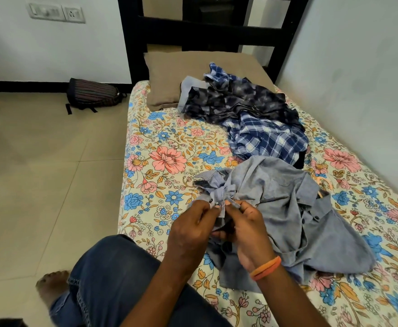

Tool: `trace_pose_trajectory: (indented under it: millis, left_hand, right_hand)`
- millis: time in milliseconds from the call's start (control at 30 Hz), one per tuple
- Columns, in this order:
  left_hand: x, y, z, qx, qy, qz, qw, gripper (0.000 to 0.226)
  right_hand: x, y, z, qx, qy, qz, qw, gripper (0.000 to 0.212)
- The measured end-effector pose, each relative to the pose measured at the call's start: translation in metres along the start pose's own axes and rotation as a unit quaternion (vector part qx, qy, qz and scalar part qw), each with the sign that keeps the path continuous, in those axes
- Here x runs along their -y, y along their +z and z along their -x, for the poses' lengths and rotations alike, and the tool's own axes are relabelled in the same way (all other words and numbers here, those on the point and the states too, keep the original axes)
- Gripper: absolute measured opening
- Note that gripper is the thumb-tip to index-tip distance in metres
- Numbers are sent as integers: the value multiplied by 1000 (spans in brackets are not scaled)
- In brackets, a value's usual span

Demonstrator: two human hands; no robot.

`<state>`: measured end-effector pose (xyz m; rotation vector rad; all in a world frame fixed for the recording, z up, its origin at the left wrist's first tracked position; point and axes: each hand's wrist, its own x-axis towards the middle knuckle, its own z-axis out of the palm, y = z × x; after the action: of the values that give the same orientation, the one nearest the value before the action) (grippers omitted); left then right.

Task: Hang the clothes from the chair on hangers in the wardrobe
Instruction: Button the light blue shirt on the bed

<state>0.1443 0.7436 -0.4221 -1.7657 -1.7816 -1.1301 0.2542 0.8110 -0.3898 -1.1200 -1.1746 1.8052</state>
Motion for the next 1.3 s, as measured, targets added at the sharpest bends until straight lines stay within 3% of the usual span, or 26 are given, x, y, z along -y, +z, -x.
trace_pose_trajectory:
  millis: [200,300,333,467,533,633,733,800,867,933,1067,1100,1200,1300]
  left_hand:
    - [2,1,-2,-13,-10,-32,999,19]
    - [-7,0,-5,-74,-156,52,984,8]
    - [-11,0,-5,-80,-205,77,972,14]
    - [-22,0,-3,-43,-312,135,939,27]
    - [-26,0,-7,-46,-396,243,885,31]
    - [-25,2,-10,-71,-512,396,759,26]
    - [-16,6,-8,-89,-590,471,650,17]
    - [-10,7,-6,-105,-618,480,614,12]
    - [-7,9,-5,-110,-618,468,622,10]
    - [-7,11,-4,-106,-599,446,657,9]
    - [-18,5,-5,-87,-502,339,791,13]
    - [-21,3,-6,-88,-483,322,810,13]
    - [-24,-2,-7,-93,-463,318,822,12]
    - [-21,2,-5,-72,-479,378,789,10]
  right_hand:
    - [3,2,0,-26,-94,39,994,12]
    - [1,4,-3,-50,-113,23,992,11]
    - [0,5,-5,-60,-113,8,992,10]
    - [-6,8,-8,-107,-139,-10,984,7]
    - [-10,10,-6,-107,-166,1,980,7]
    - [-16,13,-3,-88,-212,66,971,7]
    - [-24,11,-4,-93,-244,150,954,12]
    - [-29,5,-6,-114,-254,186,942,13]
    - [-32,0,-7,-141,-272,196,931,5]
    - [-31,-1,-4,-161,-321,215,908,13]
    - [-26,5,-1,-146,-423,309,840,5]
    - [-26,7,-2,-140,-431,327,829,6]
    - [-28,12,-6,-134,-442,362,810,8]
    - [-26,16,-8,-121,-434,361,816,13]
